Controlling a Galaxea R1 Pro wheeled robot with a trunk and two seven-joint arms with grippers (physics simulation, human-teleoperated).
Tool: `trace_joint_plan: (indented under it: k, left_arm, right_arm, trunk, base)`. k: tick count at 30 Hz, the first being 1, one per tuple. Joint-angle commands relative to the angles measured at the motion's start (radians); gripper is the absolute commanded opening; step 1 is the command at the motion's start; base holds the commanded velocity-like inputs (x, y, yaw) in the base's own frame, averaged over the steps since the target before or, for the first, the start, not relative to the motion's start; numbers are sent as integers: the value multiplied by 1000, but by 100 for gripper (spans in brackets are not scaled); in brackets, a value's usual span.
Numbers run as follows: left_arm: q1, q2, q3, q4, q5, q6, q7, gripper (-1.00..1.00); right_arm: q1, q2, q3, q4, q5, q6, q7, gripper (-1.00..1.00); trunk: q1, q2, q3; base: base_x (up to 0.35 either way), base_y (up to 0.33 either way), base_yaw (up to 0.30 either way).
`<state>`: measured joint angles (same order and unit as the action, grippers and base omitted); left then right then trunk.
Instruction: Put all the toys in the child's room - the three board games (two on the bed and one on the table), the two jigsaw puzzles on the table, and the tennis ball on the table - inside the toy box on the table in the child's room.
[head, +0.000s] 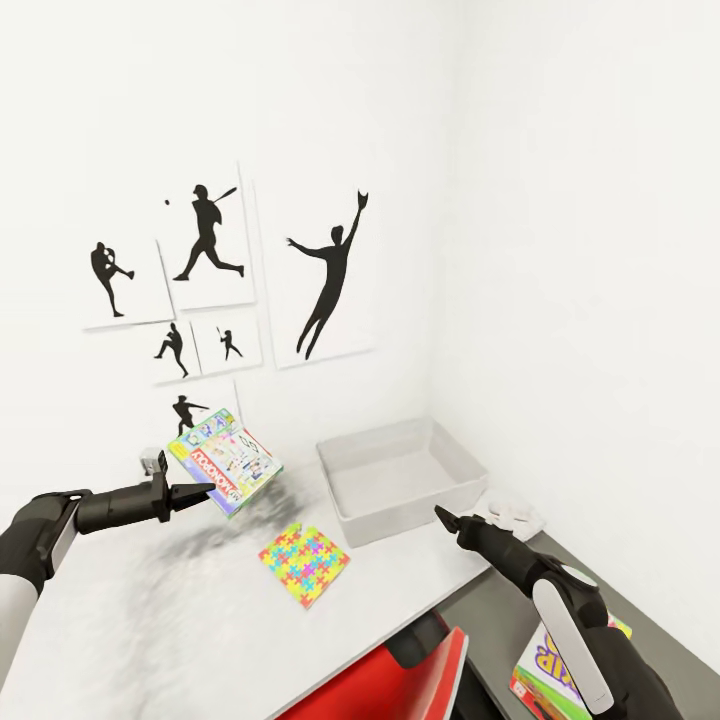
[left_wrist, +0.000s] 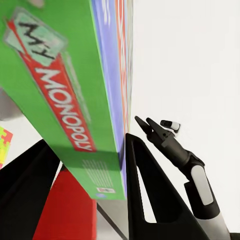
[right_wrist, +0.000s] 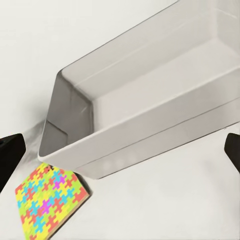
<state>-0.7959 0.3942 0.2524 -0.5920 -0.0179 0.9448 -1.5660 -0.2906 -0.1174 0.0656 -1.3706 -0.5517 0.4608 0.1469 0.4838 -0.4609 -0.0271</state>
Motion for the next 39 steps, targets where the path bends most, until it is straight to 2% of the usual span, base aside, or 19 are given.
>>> trace_joint_plan:
  k: [1, 39]
  left_arm:
    - [-1, -1, 1, 0, -2, 10, -5, -100]
    - [-1, -6, 0, 0, -2, 8, -5, -100]
  right_arm:
    - [-1, -1, 0, -1, -4, 4, 0, 100]
    - [-1, -1, -1, -3, -7, 6, 0, 100]
  trunk:
    - [1, -2, -2]
    - [1, -2, -2]
  base:
    - [104, 0, 0]
    - [17, 0, 0]
